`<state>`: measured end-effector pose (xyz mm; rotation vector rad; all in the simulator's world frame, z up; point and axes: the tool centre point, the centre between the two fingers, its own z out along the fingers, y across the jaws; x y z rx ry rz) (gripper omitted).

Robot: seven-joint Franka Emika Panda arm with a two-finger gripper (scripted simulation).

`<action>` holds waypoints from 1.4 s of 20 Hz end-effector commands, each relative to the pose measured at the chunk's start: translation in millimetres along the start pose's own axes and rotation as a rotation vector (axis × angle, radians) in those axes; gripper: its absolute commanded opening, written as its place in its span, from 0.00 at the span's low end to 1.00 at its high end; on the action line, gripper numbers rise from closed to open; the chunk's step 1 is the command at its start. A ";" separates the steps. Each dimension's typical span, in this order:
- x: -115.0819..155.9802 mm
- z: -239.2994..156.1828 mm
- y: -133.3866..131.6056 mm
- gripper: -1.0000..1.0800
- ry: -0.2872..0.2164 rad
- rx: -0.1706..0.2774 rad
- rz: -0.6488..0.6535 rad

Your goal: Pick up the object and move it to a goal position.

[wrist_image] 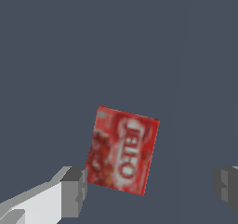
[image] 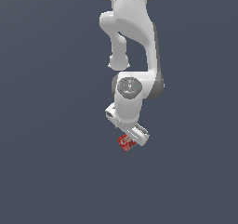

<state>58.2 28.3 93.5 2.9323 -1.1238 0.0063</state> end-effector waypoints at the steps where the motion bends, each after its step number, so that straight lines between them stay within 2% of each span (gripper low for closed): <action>1: -1.1 7.1 -4.7 0.96 -0.001 0.000 0.059; 12: -4.8 26.0 -16.5 0.96 -0.004 -0.001 0.210; 21: -5.6 31.2 -17.6 0.96 -0.004 -0.001 0.222; 28: -6.1 62.8 -16.6 0.96 -0.004 -0.001 0.225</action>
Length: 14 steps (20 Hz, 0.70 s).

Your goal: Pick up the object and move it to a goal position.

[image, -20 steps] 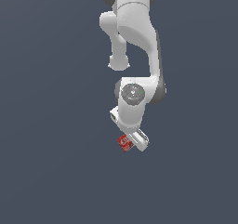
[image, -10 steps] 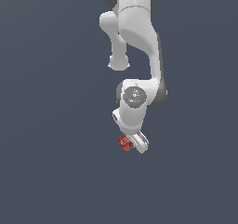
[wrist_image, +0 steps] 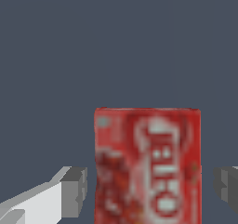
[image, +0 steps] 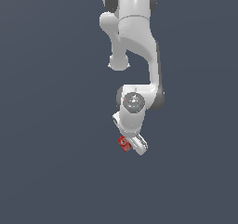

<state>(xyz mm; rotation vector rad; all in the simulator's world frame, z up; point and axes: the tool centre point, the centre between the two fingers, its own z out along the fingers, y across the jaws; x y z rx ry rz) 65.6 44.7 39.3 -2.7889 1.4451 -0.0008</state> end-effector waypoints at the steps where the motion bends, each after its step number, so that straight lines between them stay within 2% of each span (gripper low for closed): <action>1: -0.6 13.3 0.6 0.96 0.000 -0.001 0.001; 8: 0.4 24.0 -0.4 0.96 0.000 -0.001 0.002; 9: 0.4 24.0 -0.4 0.00 0.000 -0.001 0.002; 14: 0.4 24.0 -0.4 0.00 0.000 -0.001 0.002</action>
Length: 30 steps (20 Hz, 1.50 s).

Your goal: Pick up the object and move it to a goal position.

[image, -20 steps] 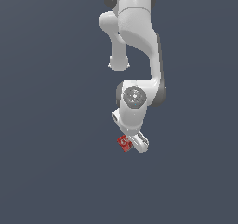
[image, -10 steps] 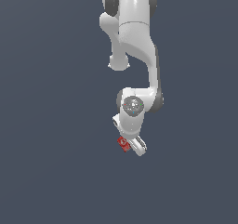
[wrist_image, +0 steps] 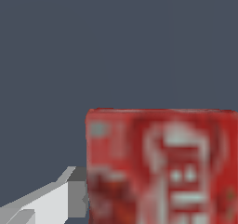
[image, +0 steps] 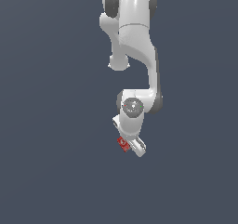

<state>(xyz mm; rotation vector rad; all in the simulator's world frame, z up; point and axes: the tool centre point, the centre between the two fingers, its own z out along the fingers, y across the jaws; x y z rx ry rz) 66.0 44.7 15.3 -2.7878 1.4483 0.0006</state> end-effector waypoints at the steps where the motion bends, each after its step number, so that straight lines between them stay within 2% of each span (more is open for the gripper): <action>1: 0.1 0.0 -0.1 0.00 0.000 0.000 0.000; 9: 0.0 -4.4 0.5 0.00 0.000 0.000 0.000; 16: -0.4 -33.7 3.7 0.00 0.000 0.000 0.000; 22: -0.6 -83.6 9.3 0.00 -0.001 0.001 0.001; 30: -0.7 -177.5 19.3 0.00 -0.001 0.001 0.001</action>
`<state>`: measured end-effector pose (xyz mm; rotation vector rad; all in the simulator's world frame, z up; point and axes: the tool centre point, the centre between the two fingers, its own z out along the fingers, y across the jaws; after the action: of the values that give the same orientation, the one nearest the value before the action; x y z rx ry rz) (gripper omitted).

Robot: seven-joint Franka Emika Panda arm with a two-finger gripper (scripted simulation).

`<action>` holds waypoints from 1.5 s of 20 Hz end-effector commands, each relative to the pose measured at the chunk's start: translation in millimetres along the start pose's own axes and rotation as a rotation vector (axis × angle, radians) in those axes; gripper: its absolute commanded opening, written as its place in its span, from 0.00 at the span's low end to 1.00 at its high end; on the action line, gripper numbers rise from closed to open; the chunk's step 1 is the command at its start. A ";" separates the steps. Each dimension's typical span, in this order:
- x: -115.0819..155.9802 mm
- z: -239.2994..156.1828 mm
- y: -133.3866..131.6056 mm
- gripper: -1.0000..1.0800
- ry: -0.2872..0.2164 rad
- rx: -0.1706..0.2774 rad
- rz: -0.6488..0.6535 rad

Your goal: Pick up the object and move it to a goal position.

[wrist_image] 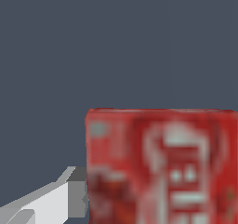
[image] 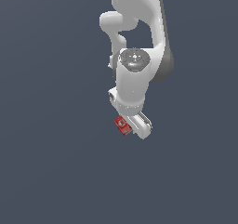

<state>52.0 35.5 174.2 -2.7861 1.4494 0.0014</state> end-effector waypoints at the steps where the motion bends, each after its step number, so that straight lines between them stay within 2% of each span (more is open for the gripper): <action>1: -0.2 -30.8 3.6 0.00 0.000 0.000 0.000; 18: 1.5 -222.7 19.3 0.00 0.002 -0.001 0.001; 24: 2.2 -262.3 20.5 0.00 0.002 -0.001 -0.001; 30: 3.1 -282.3 20.5 0.00 0.001 -0.001 -0.001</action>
<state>36.9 20.8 452.5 -2.7875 1.4483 -0.0015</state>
